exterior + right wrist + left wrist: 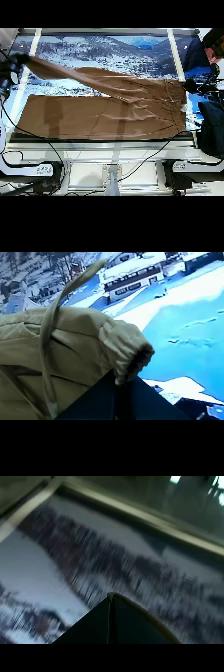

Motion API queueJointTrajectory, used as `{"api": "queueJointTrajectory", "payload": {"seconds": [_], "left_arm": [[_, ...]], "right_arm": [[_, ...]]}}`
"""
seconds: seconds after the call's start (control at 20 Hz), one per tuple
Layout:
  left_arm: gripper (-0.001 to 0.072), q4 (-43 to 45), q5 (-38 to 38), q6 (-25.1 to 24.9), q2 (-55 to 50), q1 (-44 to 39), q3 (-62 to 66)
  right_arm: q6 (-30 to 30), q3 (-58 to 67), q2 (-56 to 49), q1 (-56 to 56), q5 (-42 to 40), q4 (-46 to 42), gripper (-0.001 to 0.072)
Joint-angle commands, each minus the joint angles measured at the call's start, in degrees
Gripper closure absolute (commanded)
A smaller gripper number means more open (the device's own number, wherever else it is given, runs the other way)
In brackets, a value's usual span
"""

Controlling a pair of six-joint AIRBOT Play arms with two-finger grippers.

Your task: Fold the clothes and pants, and hang the long-sleeved shirts on hangers.

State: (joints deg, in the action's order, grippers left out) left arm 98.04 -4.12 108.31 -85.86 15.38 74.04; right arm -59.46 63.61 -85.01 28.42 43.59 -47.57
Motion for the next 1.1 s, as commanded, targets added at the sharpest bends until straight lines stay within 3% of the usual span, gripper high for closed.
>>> {"api": "queueJointTrajectory", "payload": {"seconds": [0.0, 0.1, 0.25, 0.35, 0.45, 0.6, 0.9, 1.05], "left_arm": [[0.0694, -0.5, -6.3, 4.4, 1.3, -0.9, 3.0], [0.0694, -0.3, 11.1, 3.0, 1.9, -0.5, 3.0], [0.0695, 2.1, 40.4, -11.2, 0.0, 0.3, 1.5], [0.0694, 2.4, 51.9, -20.2, -2.9, 1.3, -1.3], [0.0694, 2.5, 59.5, -23.8, -6.3, 2.0, -3.0], [0.0694, 3.4, 63.1, -24.8, -9.6, 2.9, -3.0], [0.0694, 6.5, 55.7, -24.4, -9.7, 3.0, -2.7], [0.0694, 6.5, 49.1, -17.6, -9.7, 3.1, -2.7]], "right_arm": [[-0.1, 0.1, 0.0, 0.0, -0.1, 2.6, 0.068], [-0.1, 0.1, 0.0, 0.0, -0.1, 2.6, 0.068], [0.0, 0.1, 0.0, 0.0, -0.1, 2.5, 0.068], [0.0, 0.1, 0.0, 0.0, -0.1, 2.5, 0.068], [0.0, 0.1, 0.0, 0.0, -0.1, 2.5, 0.068], [0.0, 0.1, 0.0, 0.0, 0.0, 2.4, 0.068], [0.0, 0.1, -0.1, 0.0, -5.2, 2.3, 0.0681], [-0.2, 0.0, -0.2, -0.2, -12.1, 2.3, 0.0681]]}}
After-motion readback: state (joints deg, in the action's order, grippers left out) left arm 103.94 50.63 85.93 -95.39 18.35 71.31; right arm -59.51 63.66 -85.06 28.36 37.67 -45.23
